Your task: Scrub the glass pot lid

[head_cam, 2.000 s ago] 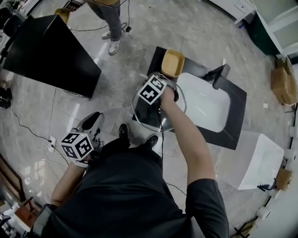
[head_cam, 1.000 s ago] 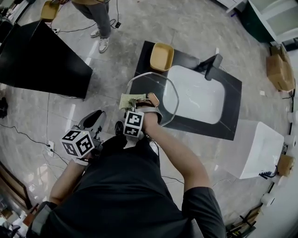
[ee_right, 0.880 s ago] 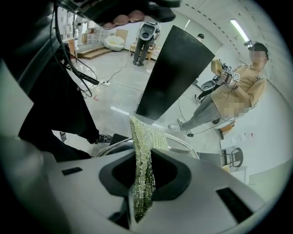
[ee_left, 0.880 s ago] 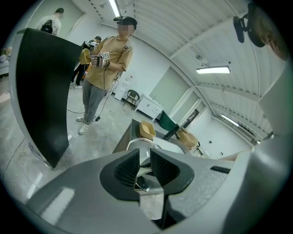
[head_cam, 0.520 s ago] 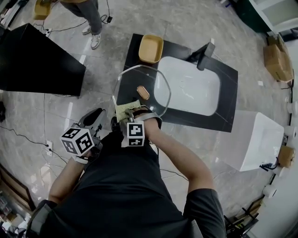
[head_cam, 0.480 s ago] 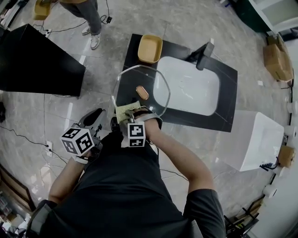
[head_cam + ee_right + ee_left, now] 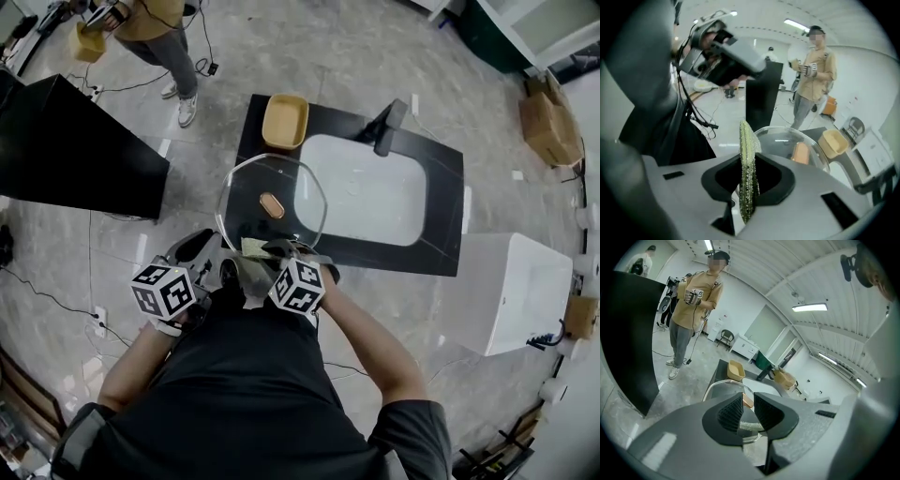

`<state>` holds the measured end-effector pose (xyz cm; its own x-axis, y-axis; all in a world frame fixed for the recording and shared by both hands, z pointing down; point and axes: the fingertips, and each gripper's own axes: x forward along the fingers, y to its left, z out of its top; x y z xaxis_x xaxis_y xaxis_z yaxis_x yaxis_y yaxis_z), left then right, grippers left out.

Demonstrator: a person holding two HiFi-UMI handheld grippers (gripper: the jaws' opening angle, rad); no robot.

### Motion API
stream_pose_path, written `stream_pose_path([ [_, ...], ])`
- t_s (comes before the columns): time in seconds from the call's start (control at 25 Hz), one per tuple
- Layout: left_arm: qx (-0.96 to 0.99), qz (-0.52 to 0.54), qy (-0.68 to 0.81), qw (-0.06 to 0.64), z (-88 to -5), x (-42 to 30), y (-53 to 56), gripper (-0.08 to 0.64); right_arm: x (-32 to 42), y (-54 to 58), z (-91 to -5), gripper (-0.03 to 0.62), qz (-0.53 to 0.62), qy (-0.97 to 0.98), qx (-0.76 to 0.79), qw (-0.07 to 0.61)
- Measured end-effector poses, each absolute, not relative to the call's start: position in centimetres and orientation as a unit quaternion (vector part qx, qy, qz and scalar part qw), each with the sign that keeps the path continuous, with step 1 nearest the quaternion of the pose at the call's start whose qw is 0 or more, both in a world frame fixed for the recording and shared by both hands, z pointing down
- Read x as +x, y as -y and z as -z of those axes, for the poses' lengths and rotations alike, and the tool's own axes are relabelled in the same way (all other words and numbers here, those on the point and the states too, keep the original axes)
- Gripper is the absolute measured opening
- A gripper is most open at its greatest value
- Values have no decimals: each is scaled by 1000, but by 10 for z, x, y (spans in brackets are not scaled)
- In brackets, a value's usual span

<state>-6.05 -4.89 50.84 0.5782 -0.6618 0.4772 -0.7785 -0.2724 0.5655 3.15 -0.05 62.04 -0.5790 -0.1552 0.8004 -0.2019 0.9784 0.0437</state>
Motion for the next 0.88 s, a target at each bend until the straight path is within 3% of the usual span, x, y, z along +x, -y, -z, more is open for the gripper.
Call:
stream_pose_path([
  [0.56,839,-57,427,333,-446,-41,74,74,91,93,-427,63,-238,873,411,112],
  [0.88,872,10,407,272,-369,-32,82,74,97,96,-333,63,-167,860,481,-17],
])
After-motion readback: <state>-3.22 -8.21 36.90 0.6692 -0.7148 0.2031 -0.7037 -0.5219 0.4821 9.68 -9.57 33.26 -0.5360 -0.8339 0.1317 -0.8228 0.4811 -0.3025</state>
